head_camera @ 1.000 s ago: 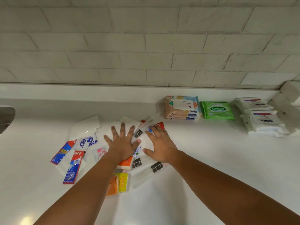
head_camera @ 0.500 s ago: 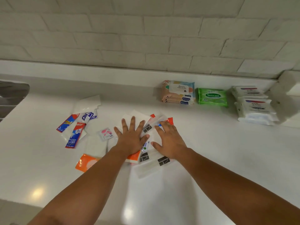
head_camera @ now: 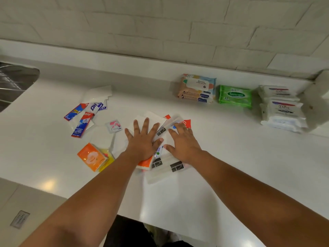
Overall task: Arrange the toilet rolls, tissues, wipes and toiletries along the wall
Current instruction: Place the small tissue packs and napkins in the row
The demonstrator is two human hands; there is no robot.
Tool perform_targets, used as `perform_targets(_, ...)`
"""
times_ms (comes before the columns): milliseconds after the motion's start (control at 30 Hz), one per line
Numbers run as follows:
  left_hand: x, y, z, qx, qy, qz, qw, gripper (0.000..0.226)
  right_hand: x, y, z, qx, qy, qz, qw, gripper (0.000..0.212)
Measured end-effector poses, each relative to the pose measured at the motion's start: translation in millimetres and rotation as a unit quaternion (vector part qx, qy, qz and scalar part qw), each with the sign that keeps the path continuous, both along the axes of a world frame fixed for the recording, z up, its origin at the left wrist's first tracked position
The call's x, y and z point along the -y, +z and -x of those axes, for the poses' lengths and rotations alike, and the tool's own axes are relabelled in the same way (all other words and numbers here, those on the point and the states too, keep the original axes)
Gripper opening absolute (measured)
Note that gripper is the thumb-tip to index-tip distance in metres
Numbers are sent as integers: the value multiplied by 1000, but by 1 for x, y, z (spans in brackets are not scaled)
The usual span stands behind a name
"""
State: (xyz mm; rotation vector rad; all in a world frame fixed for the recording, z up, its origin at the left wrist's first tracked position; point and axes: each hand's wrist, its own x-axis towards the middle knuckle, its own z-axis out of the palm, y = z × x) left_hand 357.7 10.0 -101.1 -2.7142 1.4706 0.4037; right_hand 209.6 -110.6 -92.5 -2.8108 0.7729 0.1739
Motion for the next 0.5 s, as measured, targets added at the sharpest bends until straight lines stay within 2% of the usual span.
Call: perform_targets(500, -2, -1, -1, 11, 4, -1, 1000, 74, -1, -8, -5, 22, -11, -25, 999, 76)
